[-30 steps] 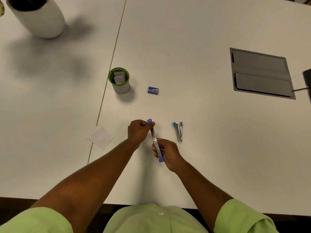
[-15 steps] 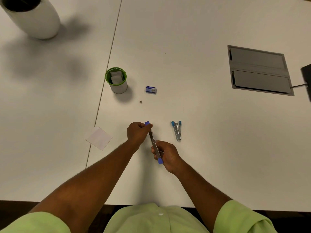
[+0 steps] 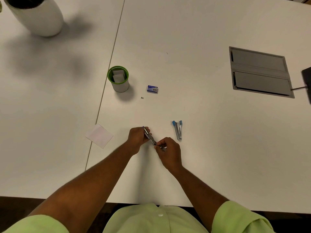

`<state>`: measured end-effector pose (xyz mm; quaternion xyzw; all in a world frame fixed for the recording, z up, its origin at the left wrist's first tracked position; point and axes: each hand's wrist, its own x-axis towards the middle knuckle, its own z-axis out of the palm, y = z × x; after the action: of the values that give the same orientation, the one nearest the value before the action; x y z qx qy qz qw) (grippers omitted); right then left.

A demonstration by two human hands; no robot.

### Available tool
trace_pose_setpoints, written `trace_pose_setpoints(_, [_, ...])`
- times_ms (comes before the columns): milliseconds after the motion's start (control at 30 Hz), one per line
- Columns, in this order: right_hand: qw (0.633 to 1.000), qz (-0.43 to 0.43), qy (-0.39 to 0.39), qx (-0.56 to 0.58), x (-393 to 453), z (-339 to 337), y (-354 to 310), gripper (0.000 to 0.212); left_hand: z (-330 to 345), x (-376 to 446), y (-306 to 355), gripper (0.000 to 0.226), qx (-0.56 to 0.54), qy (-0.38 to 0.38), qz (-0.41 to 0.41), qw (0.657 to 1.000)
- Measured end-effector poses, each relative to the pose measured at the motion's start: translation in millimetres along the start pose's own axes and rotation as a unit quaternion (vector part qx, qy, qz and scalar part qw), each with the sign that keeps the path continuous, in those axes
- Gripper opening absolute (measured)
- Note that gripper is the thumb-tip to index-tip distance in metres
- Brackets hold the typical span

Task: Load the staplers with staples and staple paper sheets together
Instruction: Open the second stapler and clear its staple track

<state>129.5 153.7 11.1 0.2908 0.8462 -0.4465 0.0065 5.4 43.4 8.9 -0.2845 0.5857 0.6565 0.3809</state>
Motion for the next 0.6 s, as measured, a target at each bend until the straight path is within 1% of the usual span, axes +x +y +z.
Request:
trace_pose_setpoints(67, [1.000,0.002,0.022,0.010,2,0,-2,0.013,-3,4,0,0.016,0.039,0.018,0.038,0.998])
trace_pose_setpoints(200, [0.998,0.006,0.053,0.015,12,-4,-4,0.015,-14,14,5,0.027,0.036,0.050,0.063,0.996])
trace_pose_setpoints(367, [0.997,0.030,0.071,0.024,26,-12,-7,0.012,-25,19,8,0.026,0.089,0.051,0.074,0.992])
trace_pose_setpoints(433, [0.996,0.041,0.074,0.022,31,-14,-7,0.011,-30,19,7,0.027,0.130,0.055,0.108,0.984])
trace_pose_setpoints(500, [0.995,0.050,0.081,0.014,35,-14,-7,0.011,-37,17,6,0.027,0.209,0.081,0.173,0.959])
trace_pose_setpoints(600, [0.994,0.063,0.087,-0.005,41,-13,-5,0.012,-50,15,2,0.026,0.337,0.104,0.284,0.892])
